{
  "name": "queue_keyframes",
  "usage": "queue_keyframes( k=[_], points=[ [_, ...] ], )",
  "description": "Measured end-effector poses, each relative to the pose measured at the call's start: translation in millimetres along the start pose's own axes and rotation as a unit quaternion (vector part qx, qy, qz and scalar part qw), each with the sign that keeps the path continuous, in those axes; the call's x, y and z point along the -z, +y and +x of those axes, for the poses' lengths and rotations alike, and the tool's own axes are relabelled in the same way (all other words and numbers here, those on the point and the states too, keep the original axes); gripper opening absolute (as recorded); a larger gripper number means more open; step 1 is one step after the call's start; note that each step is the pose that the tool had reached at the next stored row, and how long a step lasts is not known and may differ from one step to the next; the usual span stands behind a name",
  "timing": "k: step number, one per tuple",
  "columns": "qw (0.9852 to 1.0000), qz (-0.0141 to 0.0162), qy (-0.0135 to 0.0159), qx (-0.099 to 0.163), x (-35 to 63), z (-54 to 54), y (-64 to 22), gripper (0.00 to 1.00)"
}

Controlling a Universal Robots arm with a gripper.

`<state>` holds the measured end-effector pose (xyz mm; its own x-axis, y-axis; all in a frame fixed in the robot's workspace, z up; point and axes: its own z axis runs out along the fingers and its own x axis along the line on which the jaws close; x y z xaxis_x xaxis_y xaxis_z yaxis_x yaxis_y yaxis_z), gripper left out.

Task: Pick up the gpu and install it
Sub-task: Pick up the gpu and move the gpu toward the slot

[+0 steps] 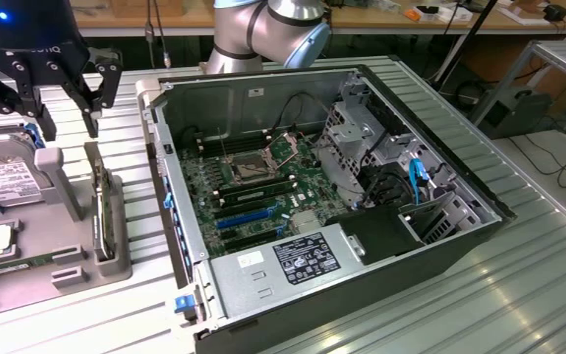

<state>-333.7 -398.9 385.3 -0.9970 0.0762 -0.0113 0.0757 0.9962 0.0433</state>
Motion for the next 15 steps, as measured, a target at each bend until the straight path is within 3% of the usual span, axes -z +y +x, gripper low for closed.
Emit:
queue_keyframes(
  k=[15],
  points=[
    [1.0, 0.0, 0.0, 0.0, -9.6, -0.1, -3.3, 0.48]
  ],
)
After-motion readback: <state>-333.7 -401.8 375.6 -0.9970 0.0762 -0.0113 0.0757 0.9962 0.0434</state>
